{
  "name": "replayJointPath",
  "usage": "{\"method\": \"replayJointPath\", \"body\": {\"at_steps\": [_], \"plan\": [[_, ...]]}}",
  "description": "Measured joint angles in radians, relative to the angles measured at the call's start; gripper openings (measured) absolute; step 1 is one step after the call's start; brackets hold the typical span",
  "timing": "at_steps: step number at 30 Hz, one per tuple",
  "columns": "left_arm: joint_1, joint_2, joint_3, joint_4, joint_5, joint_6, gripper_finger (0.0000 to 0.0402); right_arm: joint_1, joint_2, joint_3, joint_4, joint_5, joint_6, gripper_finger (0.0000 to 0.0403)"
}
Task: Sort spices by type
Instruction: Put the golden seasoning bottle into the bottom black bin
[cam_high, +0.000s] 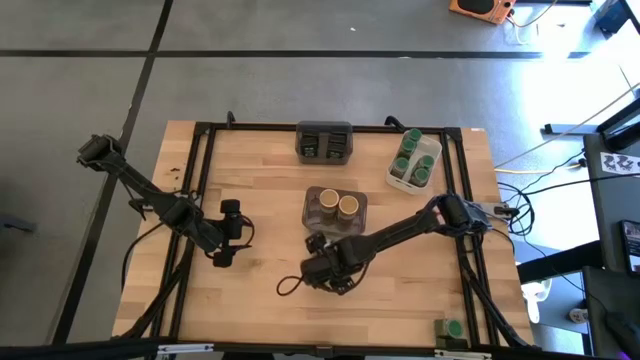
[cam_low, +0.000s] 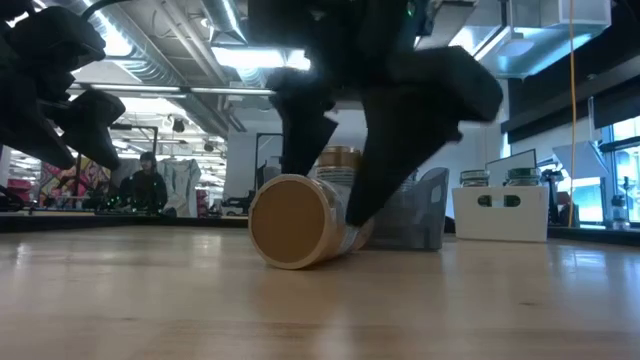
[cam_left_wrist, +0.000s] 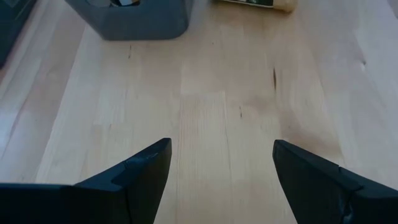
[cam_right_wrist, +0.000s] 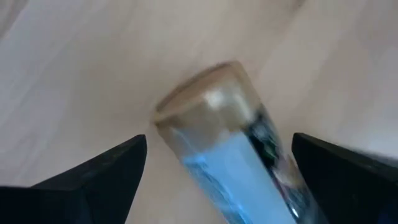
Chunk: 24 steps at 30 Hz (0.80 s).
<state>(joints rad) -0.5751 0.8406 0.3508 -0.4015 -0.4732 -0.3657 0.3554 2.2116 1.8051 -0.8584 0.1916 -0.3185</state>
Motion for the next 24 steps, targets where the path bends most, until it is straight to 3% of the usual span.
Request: {"method": "replayJointPath", "body": {"at_steps": [8,12,17,24], "plan": [[0.0,0.0,0.0,0.0,0.0,-0.002,0.0278,-0.005,-0.002,-0.106,0.182,0.004,0.002,0.0334],[0.0,0.0,0.0,0.0,0.0,-0.001,0.0278,-0.003,-0.004,-0.133,0.215,0.053,0.104,0.0287],[0.0,0.0,0.0,0.0,-0.002,0.0,0.0278,-0.002,-0.003,-0.136,0.289,0.138,0.347,0.0285],[0.0,0.0,0.0,0.001,-0.003,0.004,0.0278,0.008,-0.075,-0.137,0.335,0.268,0.496,0.0285]]}}
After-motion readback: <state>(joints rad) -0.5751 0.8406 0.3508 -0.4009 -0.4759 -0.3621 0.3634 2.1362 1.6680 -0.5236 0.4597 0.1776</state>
